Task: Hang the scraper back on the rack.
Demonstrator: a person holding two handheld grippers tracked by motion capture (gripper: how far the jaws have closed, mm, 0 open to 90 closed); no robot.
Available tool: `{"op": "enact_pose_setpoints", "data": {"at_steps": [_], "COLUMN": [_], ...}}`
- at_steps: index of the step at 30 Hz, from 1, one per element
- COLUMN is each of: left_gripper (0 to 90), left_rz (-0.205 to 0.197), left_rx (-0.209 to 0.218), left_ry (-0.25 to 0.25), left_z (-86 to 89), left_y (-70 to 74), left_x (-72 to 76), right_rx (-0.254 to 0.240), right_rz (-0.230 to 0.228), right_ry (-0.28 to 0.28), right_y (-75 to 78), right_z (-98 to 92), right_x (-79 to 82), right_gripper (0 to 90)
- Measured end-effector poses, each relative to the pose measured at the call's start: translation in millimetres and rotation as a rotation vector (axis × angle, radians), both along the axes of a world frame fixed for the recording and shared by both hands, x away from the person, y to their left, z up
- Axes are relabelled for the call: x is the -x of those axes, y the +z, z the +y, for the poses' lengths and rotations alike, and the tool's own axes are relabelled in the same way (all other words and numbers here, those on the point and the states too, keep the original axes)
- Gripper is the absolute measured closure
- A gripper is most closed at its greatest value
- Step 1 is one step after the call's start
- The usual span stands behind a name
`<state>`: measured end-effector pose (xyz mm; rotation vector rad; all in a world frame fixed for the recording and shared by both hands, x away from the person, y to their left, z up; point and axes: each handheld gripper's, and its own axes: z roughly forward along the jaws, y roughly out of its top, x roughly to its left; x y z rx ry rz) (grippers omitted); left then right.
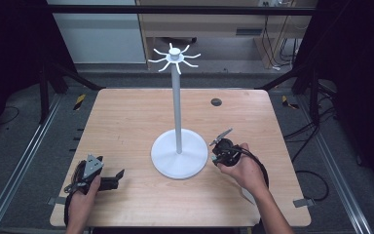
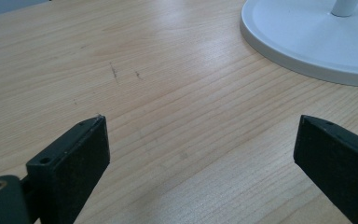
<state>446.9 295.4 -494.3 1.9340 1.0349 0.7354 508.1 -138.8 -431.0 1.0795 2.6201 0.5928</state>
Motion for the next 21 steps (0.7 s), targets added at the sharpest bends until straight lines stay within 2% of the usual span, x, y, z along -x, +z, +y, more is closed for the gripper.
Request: {"op": "enact_pose_setpoints", "data": {"at_steps": [9, 16, 21], "left_gripper": [3.0, 3.0, 3.0], "left_rz": [-0.006, -0.007, -0.006], "left_rx": [0.001, 0.009, 0.01], "left_ry": [0.008, 0.018, 0.013], "left_z": [1.8, 5.9, 5.0], "left_y": [1.2, 2.0, 2.0], "left_x": [1.1, 1.2, 1.5], "right_rx": [-0.037, -0.056, -0.079], "right_rz": [-0.075, -0.112, -0.161], "right_ry": [-0.022, -0.032, -0.035], "right_y": [25.8, 44.1, 65.4], "right_z": [-10.2, -15.8, -17.4], "right_x": [5.2, 7.7, 5.8], "right_gripper": [74.8, 74.8, 74.9]}}
